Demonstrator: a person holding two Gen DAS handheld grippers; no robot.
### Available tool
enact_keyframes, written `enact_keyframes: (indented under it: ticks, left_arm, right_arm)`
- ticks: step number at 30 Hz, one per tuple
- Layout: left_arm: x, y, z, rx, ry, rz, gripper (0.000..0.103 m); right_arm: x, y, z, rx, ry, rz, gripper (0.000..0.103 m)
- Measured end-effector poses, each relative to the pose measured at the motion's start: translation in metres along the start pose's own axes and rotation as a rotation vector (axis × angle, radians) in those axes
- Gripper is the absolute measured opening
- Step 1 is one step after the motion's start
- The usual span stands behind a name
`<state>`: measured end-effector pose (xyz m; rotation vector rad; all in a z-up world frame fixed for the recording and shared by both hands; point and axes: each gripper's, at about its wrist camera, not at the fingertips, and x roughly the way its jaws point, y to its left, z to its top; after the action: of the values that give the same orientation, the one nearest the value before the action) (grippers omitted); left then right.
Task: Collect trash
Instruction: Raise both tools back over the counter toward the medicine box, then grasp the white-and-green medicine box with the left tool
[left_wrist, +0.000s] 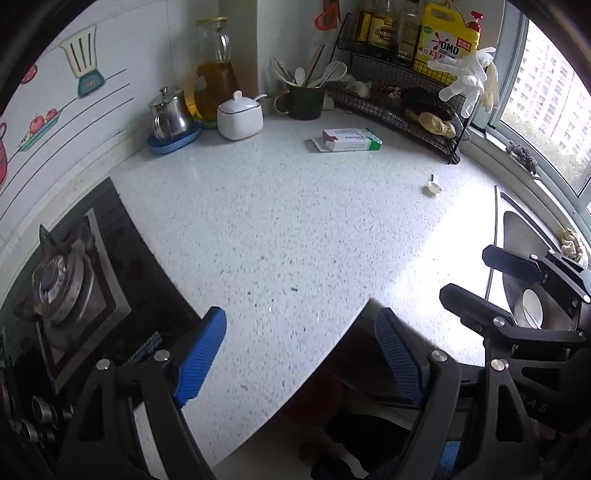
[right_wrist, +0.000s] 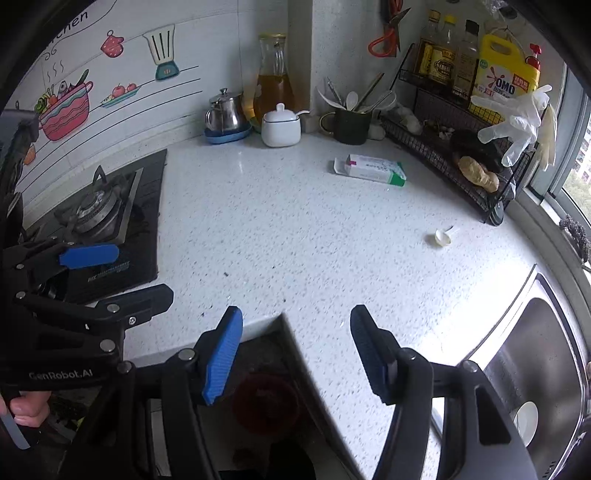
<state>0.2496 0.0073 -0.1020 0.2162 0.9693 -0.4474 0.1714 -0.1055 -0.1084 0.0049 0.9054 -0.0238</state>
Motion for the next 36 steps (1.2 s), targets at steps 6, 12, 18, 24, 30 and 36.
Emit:
enact_keyframes:
  ticks: [6, 12, 18, 24, 30, 36]
  left_arm:
    - [0.020, -0.011, 0.052, 0.026, -0.005, -0.012, 0.081]
    - [0.037, -0.030, 0.100, 0.096, -0.019, -0.016, 0.081]
    - [0.066, -0.043, 0.140, 0.179, -0.002, -0.059, 0.081]
    - [0.094, -0.051, 0.185, 0.284, 0.012, -0.111, 0.081]
    - [0.133, -0.054, 0.223, 0.396, 0.056, -0.138, 0.081]
    - [0.185, -0.061, 0.252, 0.497, 0.129, -0.189, 0.081]
  right_arm:
    - [0.009, -0.032, 0.031, 0.038, -0.018, -0.020, 0.058]
    - [0.017, -0.063, 0.057, 0.089, -0.024, -0.044, 0.058]
    - [0.029, -0.086, 0.075, 0.157, -0.023, -0.089, 0.058]
    - [0.042, -0.104, 0.097, 0.286, -0.026, -0.211, 0.062]
    - [0.072, -0.122, 0.112, 0.404, 0.039, -0.218, 0.062]
    - [0.106, -0.138, 0.119, 0.504, 0.113, -0.295, 0.067]
